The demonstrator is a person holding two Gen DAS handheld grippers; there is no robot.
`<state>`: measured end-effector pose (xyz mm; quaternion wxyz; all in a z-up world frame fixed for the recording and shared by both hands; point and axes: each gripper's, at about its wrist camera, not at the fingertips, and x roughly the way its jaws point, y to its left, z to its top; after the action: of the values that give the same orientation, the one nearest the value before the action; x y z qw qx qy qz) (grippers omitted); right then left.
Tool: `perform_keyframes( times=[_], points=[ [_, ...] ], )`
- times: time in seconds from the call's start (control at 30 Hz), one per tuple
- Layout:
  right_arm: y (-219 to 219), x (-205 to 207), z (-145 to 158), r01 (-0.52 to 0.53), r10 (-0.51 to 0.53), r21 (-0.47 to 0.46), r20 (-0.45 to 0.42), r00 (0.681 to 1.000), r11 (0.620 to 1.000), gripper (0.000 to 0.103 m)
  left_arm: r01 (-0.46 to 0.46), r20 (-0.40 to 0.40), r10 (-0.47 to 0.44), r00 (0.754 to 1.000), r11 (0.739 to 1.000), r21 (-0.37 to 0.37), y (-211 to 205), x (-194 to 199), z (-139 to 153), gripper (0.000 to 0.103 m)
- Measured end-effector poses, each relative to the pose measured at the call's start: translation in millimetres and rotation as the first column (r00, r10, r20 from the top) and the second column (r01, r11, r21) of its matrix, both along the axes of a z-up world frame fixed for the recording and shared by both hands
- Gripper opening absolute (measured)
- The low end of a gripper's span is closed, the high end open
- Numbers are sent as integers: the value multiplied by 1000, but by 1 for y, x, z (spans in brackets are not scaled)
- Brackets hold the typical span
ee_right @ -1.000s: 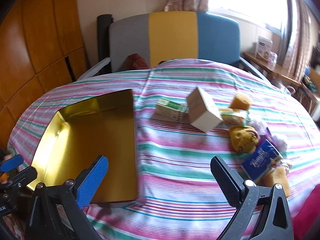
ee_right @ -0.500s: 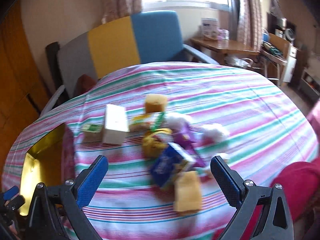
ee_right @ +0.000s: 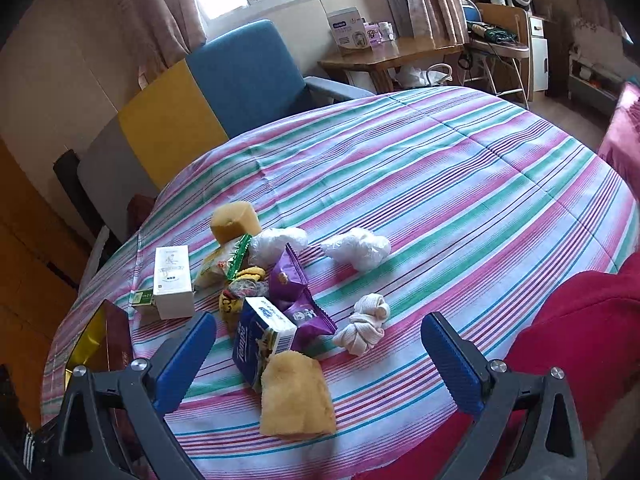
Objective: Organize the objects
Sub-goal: 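Move both tools toward the pile of items on the table, then grasp the blue Tempo tissue pack with the left gripper while the right grasps the yellow sponge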
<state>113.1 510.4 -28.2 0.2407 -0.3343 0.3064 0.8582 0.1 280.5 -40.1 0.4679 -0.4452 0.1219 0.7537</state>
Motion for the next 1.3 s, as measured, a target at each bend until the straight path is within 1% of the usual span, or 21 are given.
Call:
perform_keyframes(
  times=[0.1, 0.17, 0.23, 0.33, 0.67, 0.7, 0.73, 0.8, 0.9, 1.07, 1.17, 1.23, 1.3],
  points=[
    [2, 2, -2, -7, 6, -33, -36, 999, 999, 103, 48, -23, -48, 999, 999, -17, 27, -1, -11, 78],
    [4, 4, -3, -11, 8, -54, -53, 999, 998, 103, 94, -53, -96, 994, 995, -32, 44, -1, -18, 77],
    [6, 4, -6, -24, 19, -81, -69, 997, 996, 103, 129, -68, -134, 989, 990, -64, 61, -2, -27, 73],
    [8, 5, -7, -27, 18, -98, -91, 996, 995, 103, 167, -78, -175, 981, 981, -98, 81, -5, -40, 71],
    [12, 4, -10, -53, 36, -140, -120, 992, 989, 103, 272, -55, -280, 958, 955, -122, 129, -8, -63, 71],
    [12, 4, -10, -53, 36, -140, -120, 992, 989, 103, 278, -47, -285, 957, 953, -120, 131, -9, -65, 66],
    [12, 4, -10, -54, 37, -141, -121, 992, 989, 103, 280, -38, -287, 957, 952, -120, 133, -10, -67, 57],
    [13, 4, -10, -50, 33, -140, -122, 992, 989, 103, 276, -28, -280, 959, 954, -115, 133, -12, -70, 55],
    [14, 3, -10, -47, 31, -141, -111, 993, 989, 103, 261, 6, -261, 965, 962, -84, 119, -12, -68, 55],
    [9, -6, -12, -79, 72, -127, -59, 996, 989, 102, 163, 37, -161, 986, 985, -56, 84, -13, -57, 53],
    [3, -16, -15, -118, 119, -114, 2, 993, 986, 98, 107, 35, -106, 994, 993, -52, 61, -10, -49, 53],
    [-4, -26, -18, -159, 166, -103, 64, 984, 982, 95, 75, 46, -73, 996, 996, -43, 50, -9, -45, 53],
    [-12, -36, -22, -192, 202, -75, 148, 968, 978, 84, 40, 38, -38, 999, 998, -39, 34, -8, -39, 53]
  ],
)
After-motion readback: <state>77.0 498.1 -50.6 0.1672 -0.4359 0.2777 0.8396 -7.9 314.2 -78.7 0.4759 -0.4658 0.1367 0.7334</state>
